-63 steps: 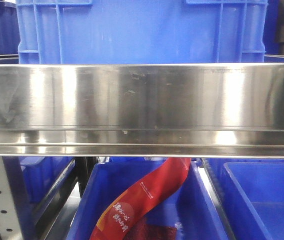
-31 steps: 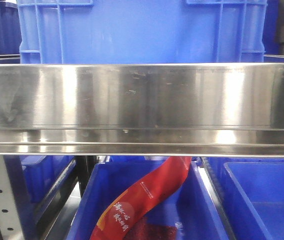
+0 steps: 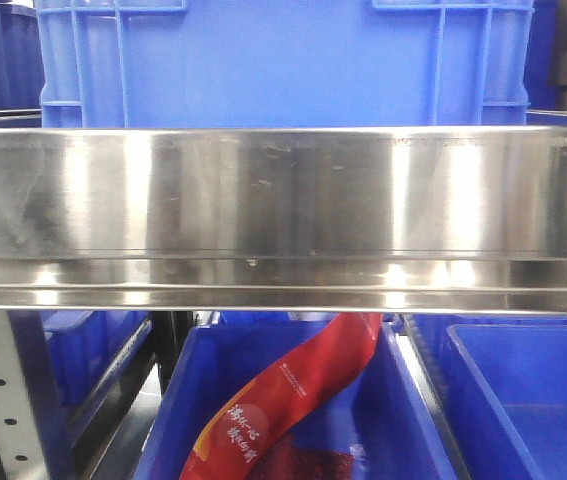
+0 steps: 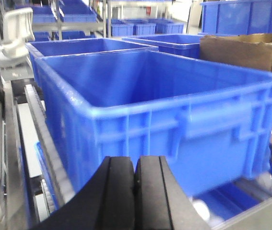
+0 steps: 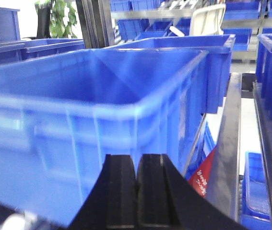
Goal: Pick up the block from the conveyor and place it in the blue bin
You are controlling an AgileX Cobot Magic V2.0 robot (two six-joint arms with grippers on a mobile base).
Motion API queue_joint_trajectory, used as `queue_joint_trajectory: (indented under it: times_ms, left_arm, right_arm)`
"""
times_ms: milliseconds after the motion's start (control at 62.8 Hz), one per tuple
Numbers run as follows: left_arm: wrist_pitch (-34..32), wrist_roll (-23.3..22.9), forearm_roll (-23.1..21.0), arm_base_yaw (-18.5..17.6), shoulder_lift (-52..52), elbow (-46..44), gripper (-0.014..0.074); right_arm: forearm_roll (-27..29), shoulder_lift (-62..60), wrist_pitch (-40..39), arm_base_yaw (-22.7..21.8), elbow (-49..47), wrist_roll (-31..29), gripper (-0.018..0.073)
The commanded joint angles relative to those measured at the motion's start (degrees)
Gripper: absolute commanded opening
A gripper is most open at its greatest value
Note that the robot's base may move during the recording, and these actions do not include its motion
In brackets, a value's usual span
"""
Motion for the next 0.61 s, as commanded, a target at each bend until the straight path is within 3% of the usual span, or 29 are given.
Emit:
queue_joint_trajectory:
  times_ms: [0,590]
  left_arm:
    - [-2.4,-0.1,0.2,0.0,-3.1,2.0,-0.0111]
    - [-2.9,-0.1,0.2,0.0,-5.2,2.1,-0.0111]
  right_arm:
    - [-0.5,-3.0,-2.9,-0.3,1.3,-0.1,-0.0162]
    - [-0.5,-4.9,-3.7,-0.3,1.3,-0.1,-0.0162]
